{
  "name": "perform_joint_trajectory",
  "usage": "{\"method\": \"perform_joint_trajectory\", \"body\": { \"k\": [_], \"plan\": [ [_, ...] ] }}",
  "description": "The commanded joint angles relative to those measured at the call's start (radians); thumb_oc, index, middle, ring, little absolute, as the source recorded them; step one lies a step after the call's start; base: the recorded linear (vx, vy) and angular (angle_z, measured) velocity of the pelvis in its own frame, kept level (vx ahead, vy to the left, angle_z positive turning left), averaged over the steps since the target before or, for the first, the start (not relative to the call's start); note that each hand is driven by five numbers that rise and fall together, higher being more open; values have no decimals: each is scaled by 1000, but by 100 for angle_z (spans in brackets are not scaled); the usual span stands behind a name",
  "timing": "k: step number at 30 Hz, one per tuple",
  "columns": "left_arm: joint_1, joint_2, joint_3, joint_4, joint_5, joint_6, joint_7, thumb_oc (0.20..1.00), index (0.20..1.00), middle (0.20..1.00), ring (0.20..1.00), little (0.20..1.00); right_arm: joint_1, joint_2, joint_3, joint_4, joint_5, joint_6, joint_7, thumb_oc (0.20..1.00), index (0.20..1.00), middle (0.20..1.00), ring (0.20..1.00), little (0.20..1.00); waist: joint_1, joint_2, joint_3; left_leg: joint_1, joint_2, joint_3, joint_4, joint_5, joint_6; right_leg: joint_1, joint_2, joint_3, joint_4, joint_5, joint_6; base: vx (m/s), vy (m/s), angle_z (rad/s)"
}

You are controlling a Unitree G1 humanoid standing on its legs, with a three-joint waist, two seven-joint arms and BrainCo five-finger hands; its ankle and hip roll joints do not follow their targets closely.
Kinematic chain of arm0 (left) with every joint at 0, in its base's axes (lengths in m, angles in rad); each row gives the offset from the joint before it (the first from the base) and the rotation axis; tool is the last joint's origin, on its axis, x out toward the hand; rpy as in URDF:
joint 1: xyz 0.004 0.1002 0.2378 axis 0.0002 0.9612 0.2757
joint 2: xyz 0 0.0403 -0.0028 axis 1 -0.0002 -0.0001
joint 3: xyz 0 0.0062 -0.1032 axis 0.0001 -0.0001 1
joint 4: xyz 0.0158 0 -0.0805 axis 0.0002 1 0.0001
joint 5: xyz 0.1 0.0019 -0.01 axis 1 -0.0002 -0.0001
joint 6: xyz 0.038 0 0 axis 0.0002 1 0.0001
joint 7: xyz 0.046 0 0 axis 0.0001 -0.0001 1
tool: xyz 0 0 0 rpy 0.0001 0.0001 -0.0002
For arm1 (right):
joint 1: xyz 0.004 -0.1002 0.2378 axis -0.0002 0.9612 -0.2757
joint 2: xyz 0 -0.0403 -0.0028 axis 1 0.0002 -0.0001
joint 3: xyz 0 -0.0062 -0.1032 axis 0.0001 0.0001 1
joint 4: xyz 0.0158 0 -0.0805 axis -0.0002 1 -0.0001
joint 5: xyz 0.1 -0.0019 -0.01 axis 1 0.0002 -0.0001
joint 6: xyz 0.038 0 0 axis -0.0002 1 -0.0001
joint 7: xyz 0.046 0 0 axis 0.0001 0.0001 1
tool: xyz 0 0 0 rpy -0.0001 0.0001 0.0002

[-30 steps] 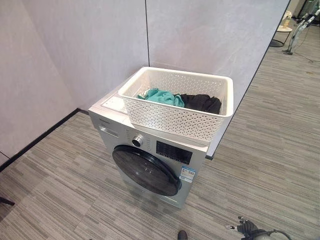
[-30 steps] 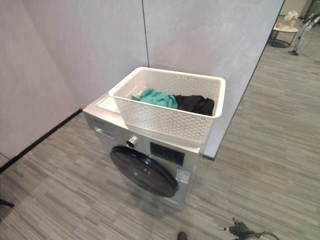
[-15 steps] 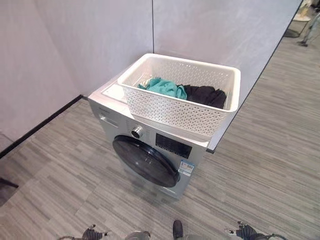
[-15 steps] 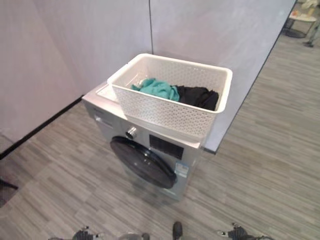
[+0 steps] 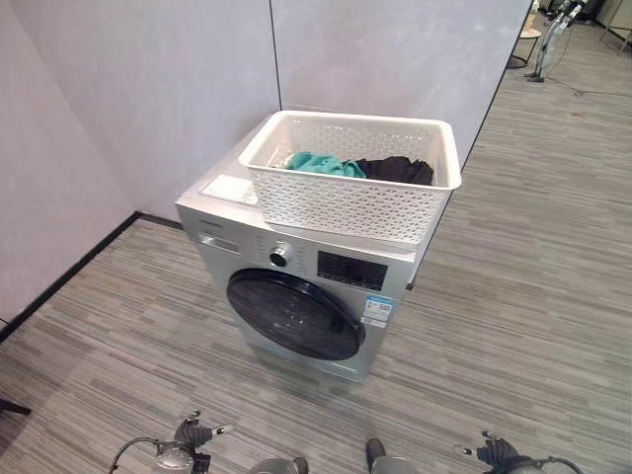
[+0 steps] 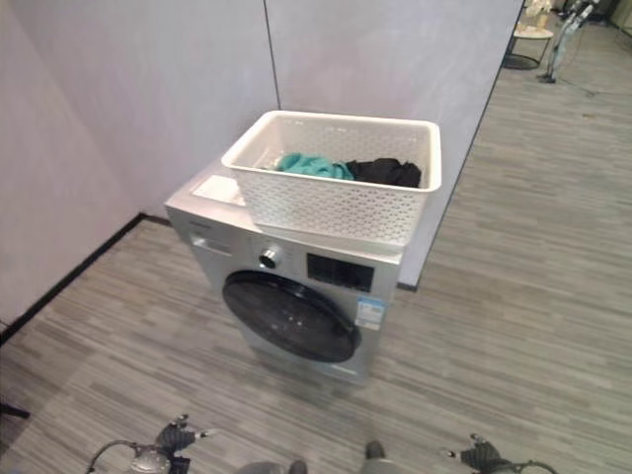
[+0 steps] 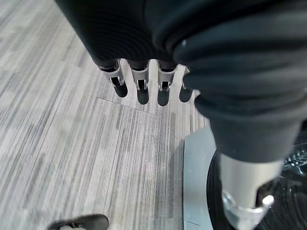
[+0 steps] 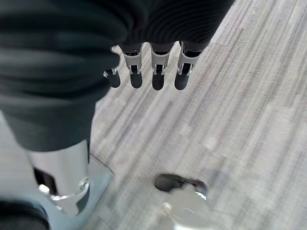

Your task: Grab the laundry basket,head to the washer,open it,put in the laundry and shut it.

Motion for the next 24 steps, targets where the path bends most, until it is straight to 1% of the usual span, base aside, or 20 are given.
{"method": "perform_joint_trajectory", "body": {
  "k": [1,2,3,4,5,6,8,9,10,11,12,13,14,15,17,19,22,24],
  "plan": [
    [20,92,67,9,22,-25,11,1000,1000,1000,1000,1000,-78,-44,21,-78,-53,-9,-7,1000,1000,1000,1000,1000,43,-62,8,-41,11,0,70,-47,-52,97,-94,44,-128,126,104,-133,210,-42],
    [30,93,80,14,19,-25,14,1000,1000,1000,1000,1000,-89,-42,29,-84,-52,-10,-8,1000,1000,1000,1000,1000,57,-66,12,-37,11,2,70,-51,-50,80,-93,36,-133,141,104,-116,122,-75],
    [47,90,92,20,17,-24,15,1000,1000,1000,1000,1000,-100,-40,39,-107,-50,-11,-10,1000,1000,1000,1000,1000,75,-64,23,-30,14,-2,73,-56,-48,63,-75,12,-126,140,97,-142,133,-112],
    [56,87,100,21,13,-24,16,1000,1000,1000,1000,1000,-104,-40,48,-125,-51,-14,-9,1000,1000,1000,1000,1000,86,-65,29,-28,8,-12,68,-49,-43,50,-43,-13,-104,127,86,-105,95,-119],
    [56,87,100,21,13,-24,16,1000,1000,1000,1000,1000,-104,-39,48,-125,-51,-14,-9,1000,1000,1000,1000,1000,86,-67,27,-30,7,-12,65,-46,-44,46,-44,-12,-104,129,86,-100,121,-107],
    [68,85,114,29,4,-25,14,1000,1000,1000,1000,1000,-108,-36,58,-134,-49,-18,-4,1000,1000,1000,1000,1000,89,-69,30,-20,0,-21,50,-37,-33,41,12,-31,-64,103,65,-53,91,-72],
    [84,77,126,46,-2,-22,10,1000,1000,1000,1000,1000,-108,-27,75,-133,-48,-25,-1,1000,1000,1000,1000,1000,103,-78,17,-7,-10,-31,3,-13,-22,59,67,-66,-53,69,37,-42,96,-33],
    [93,68,126,51,2,-20,8,1000,1000,1000,1000,1000,-111,-18,91,-123,-50,-31,1,1000,1000,1000,1000,1000,111,-81,8,-1,-12,-36,-25,2,-18,66,111,-74,-36,47,19,-2,55,-46],
    [96,62,120,54,2,-20,3,1000,1000,1000,1000,1000,-110,-15,101,-115,-51,-35,4,1000,1000,1000,1000,1000,109,-82,3,2,-13,-42,-45,15,-16,71,149,-54,-24,30,9,41,5,-50],
    [93,57,109,58,8,-19,-3,1000,1000,1000,1000,1000,-98,-13,106,-126,-50,-36,3,1000,1000,1000,1000,1000,108,-85,-3,10,-12,-46,-67,31,-19,100,167,-42,-38,15,-7,40,-12,-26],
    [93,56,109,58,8,-19,-3,1000,1000,1000,1000,1000,-98,-13,106,-126,-50,-36,3,1000,1000,1000,1000,1000,107,-85,-2,12,-13,-46,-68,31,-19,102,166,-43,-38,16,-7,66,-36,-6],
    [90,48,104,67,11,-20,-3,1000,1000,1000,1000,1000,-92,-12,104,-116,-49,-39,0,1000,1000,1000,1000,1000,100,-84,-7,26,-10,-50,-91,39,-21,109,182,-21,-52,21,-12,59,-40,16],
    [86,40,98,68,9,-19,-3,1000,1000,1000,1000,1000,-83,-8,101,-116,-47,-38,-2,1000,1000,1000,1000,1000,93,-81,-11,31,-8,-51,-105,48,-24,110,191,-18,-62,27,-23,114,-112,25],
    [89,23,101,75,-2,-18,-5,1000,1000,1000,1000,1000,-74,-3,93,-102,-51,-36,-8,1000,1000,1000,1000,1000,88,-78,-22,44,-5,-64,-128,55,-30,120,189,-44,-107,39,-24,80,-98,18],
    [86,18,96,76,-8,-17,-8,1000,1000,1000,1000,1000,-69,-7,91,-103,-54,-35,-11,1000,1000,1000,1000,1000,82,-75,-27,48,-6,-77,-137,59,-33,126,193,-44,-120,41,-27,71,-89,9],
    [80,6,79,70,-11,-17,-13,1000,1000,1000,1000,1000,-62,-17,83,-90,-59,-35,-19,1000,1000,1000,1000,1000,69,-68,-30,51,-4,-94,-131,57,-43,136,194,-52,-149,47,-32,83,-116,20],
    [70,-12,64,69,-12,-17,-9,1000,1000,1000,1000,1000,-60,-32,80,-105,-58,-37,-18,1000,1000,1000,1000,1000,56,-65,-12,25,-16,-108,-27,24,-62,153,188,-71,-170,56,-39,54,-118,44],
    [53,-25,68,64,-60,-17,-3,1000,1000,1000,1000,1000,-63,-41,81,-94,-61,-37,-27,1000,1000,1000,1000,1000,55,-63,15,-17,-27,-117,59,30,-85,171,180,-84,-180,59,-47,13,-85,26]
  ]
}}
